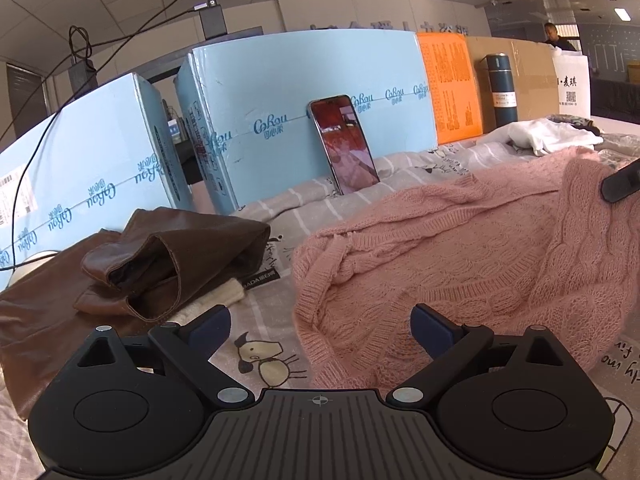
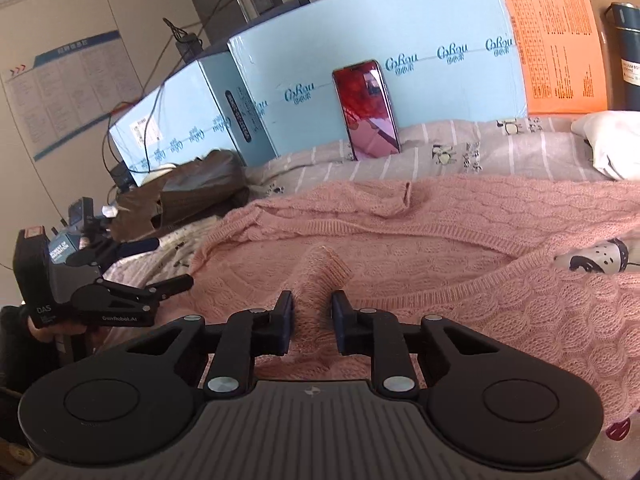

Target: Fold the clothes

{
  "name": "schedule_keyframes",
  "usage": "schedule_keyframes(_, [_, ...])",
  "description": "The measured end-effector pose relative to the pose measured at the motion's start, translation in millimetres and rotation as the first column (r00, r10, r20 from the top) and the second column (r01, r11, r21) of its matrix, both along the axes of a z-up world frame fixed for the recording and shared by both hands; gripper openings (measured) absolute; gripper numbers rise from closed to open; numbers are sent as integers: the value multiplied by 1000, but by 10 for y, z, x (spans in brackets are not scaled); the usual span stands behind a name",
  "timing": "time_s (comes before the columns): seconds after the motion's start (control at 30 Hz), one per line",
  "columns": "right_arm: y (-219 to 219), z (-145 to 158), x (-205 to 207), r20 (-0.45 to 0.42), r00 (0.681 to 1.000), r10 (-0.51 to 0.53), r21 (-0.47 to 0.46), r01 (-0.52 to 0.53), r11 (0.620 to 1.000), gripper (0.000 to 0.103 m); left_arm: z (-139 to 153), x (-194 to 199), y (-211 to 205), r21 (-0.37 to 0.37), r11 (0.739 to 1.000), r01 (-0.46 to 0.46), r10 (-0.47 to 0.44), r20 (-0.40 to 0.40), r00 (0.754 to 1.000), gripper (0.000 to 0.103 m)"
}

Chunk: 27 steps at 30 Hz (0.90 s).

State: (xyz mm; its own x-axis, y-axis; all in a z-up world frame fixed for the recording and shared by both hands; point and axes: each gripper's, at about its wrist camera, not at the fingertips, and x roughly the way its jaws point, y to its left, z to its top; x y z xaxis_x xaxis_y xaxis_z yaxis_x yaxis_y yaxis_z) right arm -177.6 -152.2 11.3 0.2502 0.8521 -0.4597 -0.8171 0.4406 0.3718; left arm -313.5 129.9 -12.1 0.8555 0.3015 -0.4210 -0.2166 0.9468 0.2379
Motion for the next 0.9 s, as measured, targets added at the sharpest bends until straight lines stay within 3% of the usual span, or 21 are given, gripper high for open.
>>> schedule_keyframes(0.17, [-183,164,-101,64,997,-42,51,39,998,19,116,-20,-48,-12,1000,5,-4,76,997,98])
schedule_keyframes(0.33, [-286,136,-151,81,993,-81,38,78,996,19,213,-30,-166,-37,995,93,-87,144,986,99])
schedule_keyframes(0.47, [-272,13,-155,86,991,-102,-8,103,995,24,157,48,-327,-7,986,167,-166,90,982,99])
schedule_keyframes(0.53, [-249,-48,-157,108,986,-126,-46,131,990,42,96,78,-402,28,984,178,-180,44,983,99])
schedule_keyframes(0.57, [-252,-72,-154,113,984,-140,-57,147,988,60,64,81,-428,47,984,173,-174,22,985,99])
schedule_keyframes(0.73, [-214,-196,-59,123,979,-160,-102,173,980,66,-62,87,-469,72,986,148,-144,-58,988,99])
schedule_keyframes(0.8, [-145,-279,-22,156,971,-179,-167,204,965,66,-110,114,-473,75,987,145,-138,-93,986,99])
schedule_keyframes(0.9, [-103,-410,-11,209,969,-130,-221,177,959,70,-91,138,-471,94,986,138,-128,-102,987,99])
